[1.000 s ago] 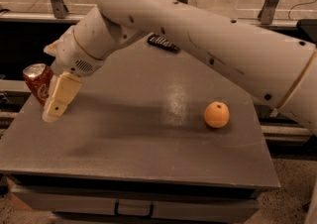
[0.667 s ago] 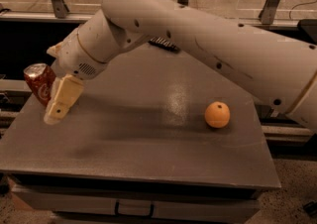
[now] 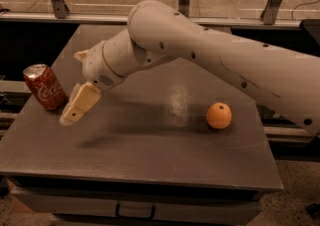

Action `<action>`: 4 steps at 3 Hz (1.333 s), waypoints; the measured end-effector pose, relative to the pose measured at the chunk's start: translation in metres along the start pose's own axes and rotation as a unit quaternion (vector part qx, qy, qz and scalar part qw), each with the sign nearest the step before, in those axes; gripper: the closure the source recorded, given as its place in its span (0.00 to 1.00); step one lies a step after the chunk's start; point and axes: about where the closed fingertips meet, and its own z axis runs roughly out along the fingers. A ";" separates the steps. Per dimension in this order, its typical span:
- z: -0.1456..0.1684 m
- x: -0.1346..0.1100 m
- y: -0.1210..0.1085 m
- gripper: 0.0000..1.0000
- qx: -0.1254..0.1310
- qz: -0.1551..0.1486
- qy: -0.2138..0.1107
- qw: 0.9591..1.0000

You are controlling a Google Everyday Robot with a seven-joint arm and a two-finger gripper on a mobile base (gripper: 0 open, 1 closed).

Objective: Move coke can near rxbar chocolate

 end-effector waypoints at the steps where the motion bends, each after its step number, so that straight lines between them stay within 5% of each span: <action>1: 0.011 0.008 -0.010 0.00 0.009 0.020 -0.020 1.000; 3: 0.061 -0.006 -0.020 0.00 -0.016 0.029 -0.064 0.997; 4: 0.081 -0.014 -0.019 0.17 -0.029 0.036 -0.079 0.996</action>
Offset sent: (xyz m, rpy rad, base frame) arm 0.0293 0.0555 -0.0275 0.1426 0.0803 0.0136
